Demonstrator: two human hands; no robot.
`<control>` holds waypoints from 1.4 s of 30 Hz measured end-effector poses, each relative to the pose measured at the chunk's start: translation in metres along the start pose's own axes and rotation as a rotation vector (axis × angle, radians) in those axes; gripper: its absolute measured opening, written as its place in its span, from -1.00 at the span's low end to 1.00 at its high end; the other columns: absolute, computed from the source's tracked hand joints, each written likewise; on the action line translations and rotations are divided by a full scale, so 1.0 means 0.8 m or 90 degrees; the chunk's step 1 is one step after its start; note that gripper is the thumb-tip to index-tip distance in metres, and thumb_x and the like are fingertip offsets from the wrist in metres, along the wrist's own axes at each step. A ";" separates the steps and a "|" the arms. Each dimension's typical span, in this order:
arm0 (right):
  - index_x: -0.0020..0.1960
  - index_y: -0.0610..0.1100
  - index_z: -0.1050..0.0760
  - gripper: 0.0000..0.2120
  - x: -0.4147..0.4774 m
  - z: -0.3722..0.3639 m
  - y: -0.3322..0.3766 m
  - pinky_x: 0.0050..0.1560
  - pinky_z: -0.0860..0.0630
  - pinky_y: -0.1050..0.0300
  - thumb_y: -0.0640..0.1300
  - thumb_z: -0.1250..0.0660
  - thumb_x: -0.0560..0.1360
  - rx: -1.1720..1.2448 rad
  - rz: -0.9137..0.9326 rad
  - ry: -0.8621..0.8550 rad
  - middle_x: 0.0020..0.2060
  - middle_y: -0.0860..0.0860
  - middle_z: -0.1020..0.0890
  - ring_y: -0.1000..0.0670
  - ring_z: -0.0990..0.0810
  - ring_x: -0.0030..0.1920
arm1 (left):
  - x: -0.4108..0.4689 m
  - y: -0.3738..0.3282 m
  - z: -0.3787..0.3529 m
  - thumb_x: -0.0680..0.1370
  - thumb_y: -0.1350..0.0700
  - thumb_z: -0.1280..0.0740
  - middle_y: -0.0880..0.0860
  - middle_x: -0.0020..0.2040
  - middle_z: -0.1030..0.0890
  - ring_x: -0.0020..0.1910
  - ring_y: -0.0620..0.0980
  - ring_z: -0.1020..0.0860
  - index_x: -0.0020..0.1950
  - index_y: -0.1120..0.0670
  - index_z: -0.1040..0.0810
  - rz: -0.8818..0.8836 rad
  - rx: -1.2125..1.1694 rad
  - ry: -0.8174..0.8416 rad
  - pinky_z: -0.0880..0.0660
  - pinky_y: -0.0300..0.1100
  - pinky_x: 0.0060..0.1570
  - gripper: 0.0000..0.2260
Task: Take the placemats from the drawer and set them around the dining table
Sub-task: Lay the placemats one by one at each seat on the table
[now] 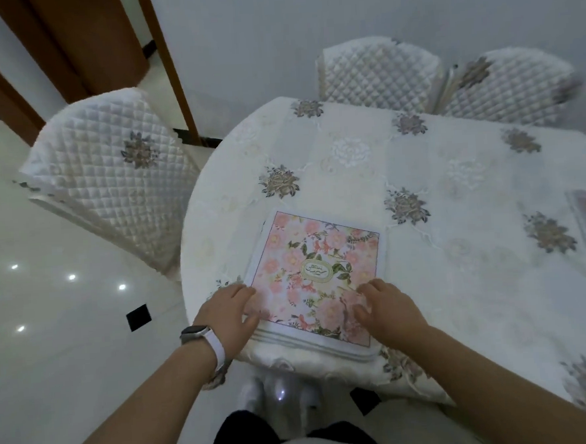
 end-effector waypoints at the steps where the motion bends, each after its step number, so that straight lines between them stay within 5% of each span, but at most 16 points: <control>1: 0.39 -0.04 -0.39 -0.56 -0.001 -0.002 -0.008 0.22 -0.45 0.01 0.13 -0.17 0.58 0.012 -0.033 0.002 0.30 -0.01 -0.47 -0.07 -0.46 0.26 | 0.011 0.004 -0.003 0.53 -0.05 -0.27 0.03 0.34 -0.47 0.26 0.06 -0.46 0.33 0.03 -0.48 0.005 -0.011 0.008 -0.45 -0.05 0.19 -0.61; 9: 0.50 -0.12 -0.22 -0.41 -0.018 -0.031 -0.053 0.31 -0.40 -0.05 0.13 -0.23 0.58 0.269 -0.375 0.000 0.39 -0.15 -0.39 -0.17 -0.43 0.34 | 0.077 0.032 -0.026 0.55 -0.01 -0.27 0.07 0.42 -0.34 0.36 0.06 -0.37 0.46 0.08 -0.31 0.048 -0.168 0.130 -0.31 -0.04 0.37 -0.50; 12: 0.43 -0.18 -0.28 -0.47 -0.014 -0.045 -0.050 0.21 -0.42 -0.06 0.08 -0.24 0.57 0.340 -0.447 -0.004 0.30 -0.17 -0.45 -0.17 -0.49 0.25 | 0.090 0.044 -0.046 0.48 -0.13 -0.24 0.00 0.36 -0.44 0.27 0.02 -0.45 0.39 -0.05 -0.37 0.041 -0.164 0.192 -0.42 -0.01 0.29 -0.51; 15: -0.03 -0.18 -0.39 -0.78 -0.008 -0.045 -0.044 -0.16 -0.46 0.03 -0.01 -0.24 0.53 0.394 -0.470 -0.068 -0.08 -0.13 -0.54 -0.08 -0.52 -0.18 | 0.092 0.041 -0.046 0.50 -0.04 -0.28 0.00 0.32 -0.44 0.26 0.03 -0.43 0.38 -0.01 -0.38 0.040 -0.184 0.176 -0.37 -0.08 0.30 -0.56; 17: -0.14 -0.15 -0.33 -0.80 -0.008 -0.043 -0.038 -0.29 -0.38 0.07 -0.04 -0.27 0.52 0.408 -0.493 -0.097 -0.21 -0.08 -0.48 -0.04 -0.47 -0.28 | 0.090 0.032 -0.039 0.53 0.03 -0.27 0.04 0.36 -0.40 0.31 0.03 -0.39 0.42 0.05 -0.34 0.028 -0.192 0.156 -0.30 -0.12 0.31 -0.54; 23: -0.03 -0.16 -0.37 -0.80 -0.015 -0.039 -0.022 -0.17 -0.46 0.04 -0.05 -0.31 0.51 0.464 -0.520 -0.178 -0.11 -0.12 -0.53 -0.04 -0.48 -0.21 | 0.103 0.036 -0.035 0.49 0.14 -0.30 0.10 0.36 -0.43 0.28 0.12 -0.43 0.50 0.05 -0.20 0.097 -0.324 0.121 -0.40 0.02 0.30 -0.41; 26: 0.37 -0.21 -0.34 -0.54 -0.025 -0.041 -0.027 0.18 -0.45 -0.06 -0.05 -0.30 0.55 0.487 -0.540 -0.210 0.27 -0.16 -0.50 -0.15 -0.51 0.19 | 0.116 0.028 -0.035 0.52 0.24 -0.29 -0.02 0.25 -0.45 0.16 0.07 -0.48 0.55 0.03 -0.11 0.125 -0.427 0.149 -0.40 -0.13 0.18 -0.36; 28: 0.50 -0.22 -0.23 -0.42 -0.034 -0.041 -0.028 0.19 -0.46 0.01 -0.07 -0.31 0.56 0.527 -0.571 -0.218 0.35 -0.17 -0.46 -0.14 -0.50 0.23 | 0.125 0.023 -0.031 0.52 0.29 -0.29 0.04 0.22 -0.49 0.11 0.07 -0.49 0.53 0.06 -0.17 0.123 -0.450 0.150 -0.40 -0.16 0.13 -0.39; 31: 0.46 -0.21 -0.30 -0.47 -0.044 -0.043 -0.030 -0.24 -0.46 0.18 -0.09 -0.34 0.57 0.593 -0.606 -0.242 0.20 -0.14 -0.57 0.06 -0.55 -0.16 | 0.135 0.020 -0.029 0.52 0.29 -0.29 0.05 0.14 -0.55 -0.01 0.03 -0.51 0.45 0.06 -0.30 0.123 -0.453 0.161 -0.46 -0.13 0.09 -0.49; 33: 0.34 -0.22 -0.41 -0.59 -0.048 -0.043 -0.033 -0.37 -0.40 0.23 -0.08 -0.36 0.56 0.606 -0.618 -0.267 0.00 -0.08 -0.61 0.11 -0.52 -0.26 | 0.137 0.019 -0.030 0.52 0.26 -0.30 0.06 0.04 -0.59 -0.13 -0.01 -0.54 0.32 0.11 -0.42 0.123 -0.441 0.178 -0.50 -0.16 -0.08 -0.64; 35: 0.15 -0.21 -0.48 -0.75 -0.054 -0.045 -0.030 -0.40 -0.38 0.21 -0.08 -0.35 0.56 0.609 -0.619 -0.265 -0.20 -0.01 -0.57 0.07 -0.50 -0.31 | 0.138 0.011 -0.031 0.52 0.25 -0.29 0.04 -0.08 -0.59 -0.23 -0.08 -0.50 0.18 0.11 -0.48 0.104 -0.433 0.193 -0.41 -0.24 -0.28 -0.76; 38: -0.05 -0.15 -0.46 -0.90 -0.068 -0.047 -0.026 -0.33 -0.49 0.13 -0.13 -0.33 0.56 0.613 -0.629 -0.276 -0.25 0.01 -0.55 0.02 -0.53 -0.29 | 0.139 -0.002 -0.033 0.53 0.25 -0.28 -0.06 -0.15 -0.57 -0.22 -0.09 -0.52 0.13 0.06 -0.51 0.072 -0.448 0.206 -0.39 -0.25 -0.30 -0.79; 42: 0.03 -0.11 -0.47 -0.93 -0.103 -0.038 -0.032 -0.24 -0.50 0.12 -0.17 -0.27 0.55 0.599 -0.670 -0.308 -0.14 -0.01 -0.59 0.00 -0.57 -0.16 | 0.133 -0.040 -0.039 0.55 0.24 -0.26 -0.04 -0.14 -0.60 -0.17 -0.01 -0.57 0.08 0.03 -0.53 0.017 -0.463 0.234 -0.42 -0.22 -0.29 -0.82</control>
Point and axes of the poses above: each hand's wrist, its own x-axis towards the middle knuckle, its own z-axis out of the back of the hand, y = z × x, the point moved 10 cm from there along x, towards the middle knuckle
